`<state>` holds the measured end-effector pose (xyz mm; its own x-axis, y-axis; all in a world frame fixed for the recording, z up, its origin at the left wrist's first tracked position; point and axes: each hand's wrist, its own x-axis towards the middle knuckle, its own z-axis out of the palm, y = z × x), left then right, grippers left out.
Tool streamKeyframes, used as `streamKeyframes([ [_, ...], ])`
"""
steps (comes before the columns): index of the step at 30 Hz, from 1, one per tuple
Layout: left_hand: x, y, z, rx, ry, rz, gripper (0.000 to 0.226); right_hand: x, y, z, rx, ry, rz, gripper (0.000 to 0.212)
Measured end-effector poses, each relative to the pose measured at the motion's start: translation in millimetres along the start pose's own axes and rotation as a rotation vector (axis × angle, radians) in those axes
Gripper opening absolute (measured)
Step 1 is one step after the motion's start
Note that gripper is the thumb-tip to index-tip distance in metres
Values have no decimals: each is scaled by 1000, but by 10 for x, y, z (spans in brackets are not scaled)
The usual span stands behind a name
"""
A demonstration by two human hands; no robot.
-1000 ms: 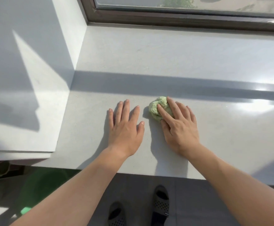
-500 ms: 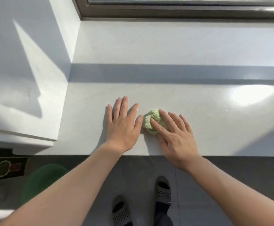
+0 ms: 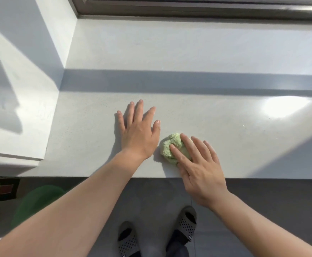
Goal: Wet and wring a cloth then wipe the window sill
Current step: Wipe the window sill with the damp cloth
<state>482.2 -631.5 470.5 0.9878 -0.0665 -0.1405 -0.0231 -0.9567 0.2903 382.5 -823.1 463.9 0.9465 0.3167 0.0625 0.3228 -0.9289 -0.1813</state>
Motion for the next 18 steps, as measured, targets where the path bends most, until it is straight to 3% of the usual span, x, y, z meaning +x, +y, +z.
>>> streamKeyframes([
  [3, 145, 70, 8, -33, 9, -36, 54, 138, 426, -81, -16, -83, -127, 52],
  [9, 482, 221, 46, -40, -22, -46, 56, 1151, 1096, -152, 54, -43, 454, 50],
  [11, 566, 252, 72, 2, -1, -81, 55, 1232, 893, -90, 28, -25, 364, 51],
  [15, 609, 270, 104, 22, 44, -103, 55, 1158, 907, -26, 33, -86, -124, 47],
  [18, 626, 257, 111, 34, 51, -99, 57, 1472, 1271, -89, 14, -97, -86, 47],
])
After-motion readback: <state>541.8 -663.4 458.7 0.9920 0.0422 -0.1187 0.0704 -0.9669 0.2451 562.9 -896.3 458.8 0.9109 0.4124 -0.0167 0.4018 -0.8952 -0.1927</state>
